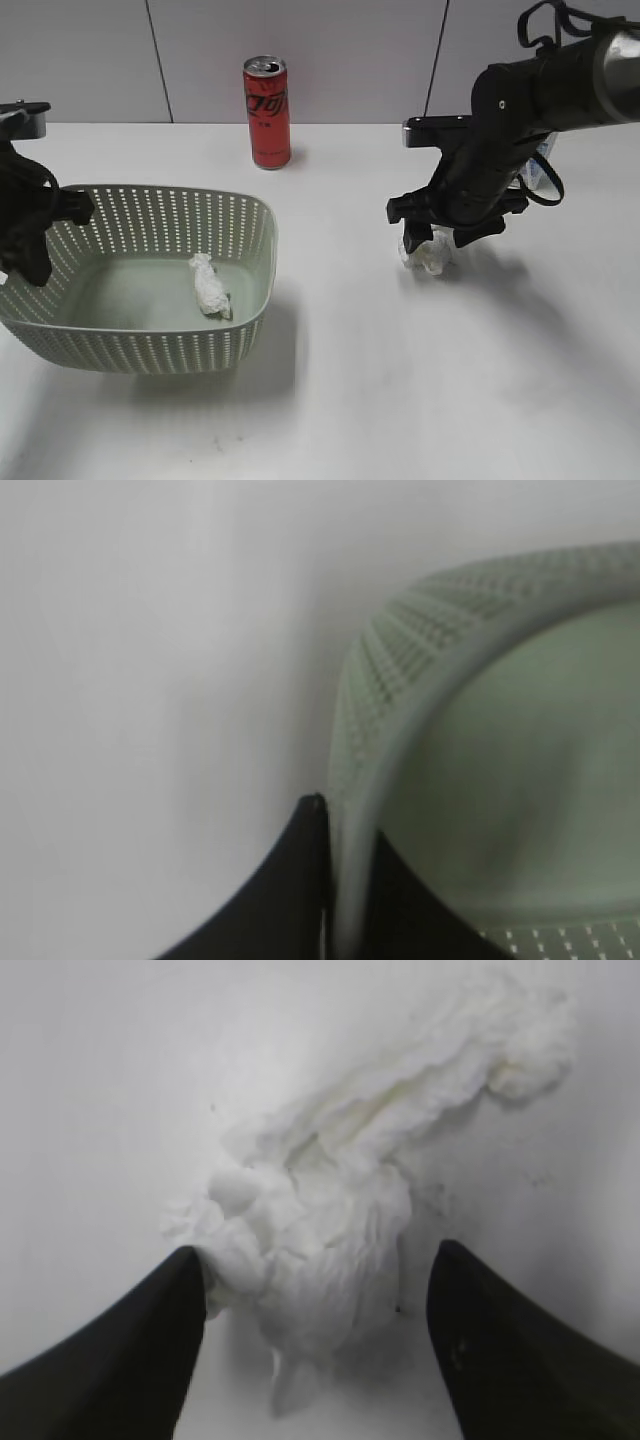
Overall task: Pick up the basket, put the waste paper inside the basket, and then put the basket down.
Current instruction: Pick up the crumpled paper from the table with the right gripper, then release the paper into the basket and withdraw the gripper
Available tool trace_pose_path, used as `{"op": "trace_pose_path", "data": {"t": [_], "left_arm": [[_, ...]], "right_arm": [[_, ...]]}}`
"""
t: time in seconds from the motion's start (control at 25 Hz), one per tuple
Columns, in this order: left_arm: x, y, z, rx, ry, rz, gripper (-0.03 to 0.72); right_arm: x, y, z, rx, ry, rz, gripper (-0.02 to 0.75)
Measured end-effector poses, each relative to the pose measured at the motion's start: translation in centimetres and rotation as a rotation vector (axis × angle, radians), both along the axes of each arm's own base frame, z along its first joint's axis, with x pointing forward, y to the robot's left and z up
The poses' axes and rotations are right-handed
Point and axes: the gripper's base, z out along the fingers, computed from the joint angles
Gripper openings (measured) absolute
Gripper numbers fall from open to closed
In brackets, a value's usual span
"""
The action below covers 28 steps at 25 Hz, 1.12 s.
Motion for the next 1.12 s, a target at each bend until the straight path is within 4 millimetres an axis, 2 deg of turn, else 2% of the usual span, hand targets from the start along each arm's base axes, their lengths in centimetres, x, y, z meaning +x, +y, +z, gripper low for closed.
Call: {"op": "trace_pose_path", "data": {"t": [0.2,0.28,0.36,0.48,0.56,0.64,0.72,0.84,0.92,1.04,1.12], "left_arm": [[0.0,0.0,0.0,0.000,0.000,-0.002,0.000],[0.0,0.0,0.0,0.000,0.000,-0.002,0.000],[0.0,0.0,0.0,0.000,0.000,-0.002,0.000],[0.0,0.0,0.0,0.000,0.000,-0.002,0.000],[0.0,0.0,0.0,0.000,0.000,-0.002,0.000],[0.0,0.0,0.0,0.000,0.000,-0.002,0.000],[0.0,0.0,0.0,0.000,0.000,-0.002,0.000],[0.0,0.0,0.0,0.000,0.000,-0.002,0.000],[0.0,0.0,0.0,-0.002,0.001,-0.001,0.000],[0.0,0.0,0.0,-0.004,0.001,0.000,0.000],[0.0,0.0,0.0,-0.004,0.002,0.000,0.000]], "right_arm": [[0.2,0.1,-1.8,-0.006,0.021,-0.007,0.513],[0.2,0.1,-1.9,-0.009,0.019,-0.004,0.472],[0.3,0.1,-1.9,-0.013,0.017,0.000,0.354],[0.2,0.1,-1.7,-0.012,0.019,0.002,0.099],[-0.1,0.4,-0.8,-0.008,0.013,0.009,0.038],[-0.6,0.9,1.7,0.010,-0.031,0.039,0.035],[-1.5,2.0,5.0,0.044,-0.104,0.111,0.035],[-4.2,5.5,10.6,0.146,-0.249,0.302,0.035],[-6.7,8.6,13.8,0.238,-0.372,0.443,0.034],[-9.4,12.8,16.0,0.329,-0.514,0.574,0.034],[-10.6,15.0,15.5,0.349,-0.527,0.629,0.042]]}}
